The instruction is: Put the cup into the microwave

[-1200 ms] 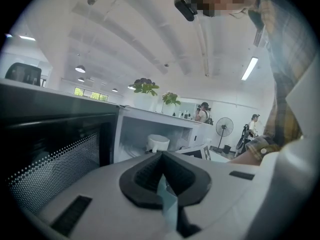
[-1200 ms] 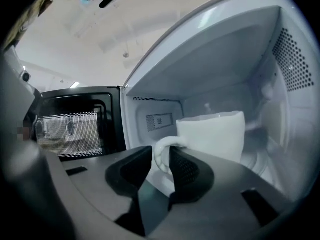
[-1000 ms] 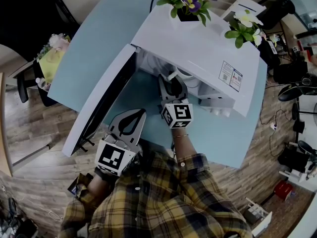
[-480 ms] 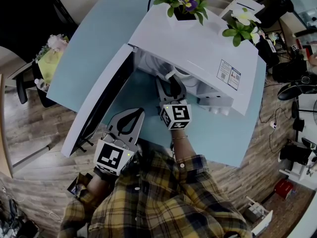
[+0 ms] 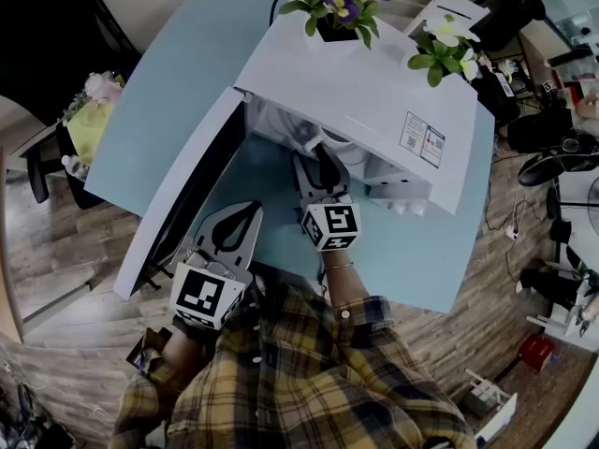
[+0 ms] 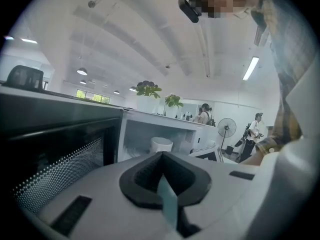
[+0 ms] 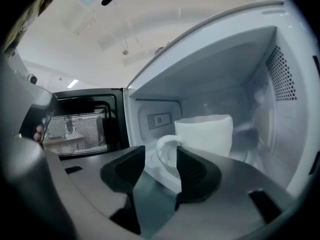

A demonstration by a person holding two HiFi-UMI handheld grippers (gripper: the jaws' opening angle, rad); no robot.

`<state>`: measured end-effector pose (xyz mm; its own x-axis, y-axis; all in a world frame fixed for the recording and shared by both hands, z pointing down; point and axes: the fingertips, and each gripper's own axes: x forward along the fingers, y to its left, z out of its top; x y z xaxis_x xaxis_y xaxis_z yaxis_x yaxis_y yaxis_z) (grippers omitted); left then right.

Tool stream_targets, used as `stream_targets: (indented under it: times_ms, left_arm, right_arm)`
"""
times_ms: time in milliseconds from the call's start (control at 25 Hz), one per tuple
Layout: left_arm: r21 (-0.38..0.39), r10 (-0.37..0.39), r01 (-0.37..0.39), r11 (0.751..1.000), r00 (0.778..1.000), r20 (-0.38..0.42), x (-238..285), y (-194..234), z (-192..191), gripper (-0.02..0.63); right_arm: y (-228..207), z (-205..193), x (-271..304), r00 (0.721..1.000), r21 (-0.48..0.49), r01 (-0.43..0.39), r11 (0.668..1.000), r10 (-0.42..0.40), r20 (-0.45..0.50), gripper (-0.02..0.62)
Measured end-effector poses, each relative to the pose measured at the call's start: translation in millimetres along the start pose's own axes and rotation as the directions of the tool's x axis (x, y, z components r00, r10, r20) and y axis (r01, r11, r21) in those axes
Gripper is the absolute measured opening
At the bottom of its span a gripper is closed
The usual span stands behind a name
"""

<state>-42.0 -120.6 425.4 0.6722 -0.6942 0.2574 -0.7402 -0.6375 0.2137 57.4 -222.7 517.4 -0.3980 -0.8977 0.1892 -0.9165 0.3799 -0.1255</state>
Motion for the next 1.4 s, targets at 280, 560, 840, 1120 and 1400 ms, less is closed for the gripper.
stream_targets:
  times_ms: [280, 560, 840, 1120, 1400]
  left_arm:
    - [0.008, -0.003, 0.003, 1.000, 1.000, 0.021, 1, 3, 10, -0.009]
    - [0.021, -0.023, 0.022, 1.000, 0.999, 0.045, 8, 1, 22, -0.008]
    - [0.039, -0.059, 0.057, 0.998, 0.996, 0.064, 17, -9, 33, -0.008]
    - [0.059, -0.098, 0.094, 0.994, 0.992, 0.078, 26, -24, 44, -0.009]
    - [0.078, -0.129, 0.122, 0.989, 0.987, 0.098, 30, -40, 52, -0.009]
  right_arm:
    - [-1, 8, -16, 1.000, -0.008, -0.004, 1.000, 0.004, -0.016, 0.179]
    - [-5, 26, -40, 1.000, 0.010, -0.027, 1.000, 0.027, -0.008, 0.179]
    - [0, 49, -70, 0.997, 0.049, -0.079, 0.996, 0.078, 0.013, 0.179]
    - [0, 79, -106, 0.994, 0.019, -0.101, 0.995, 0.101, 0.039, 0.178]
    - [1, 110, -142, 0.991, -0.029, -0.102, 0.994, 0.104, 0.080, 0.159]
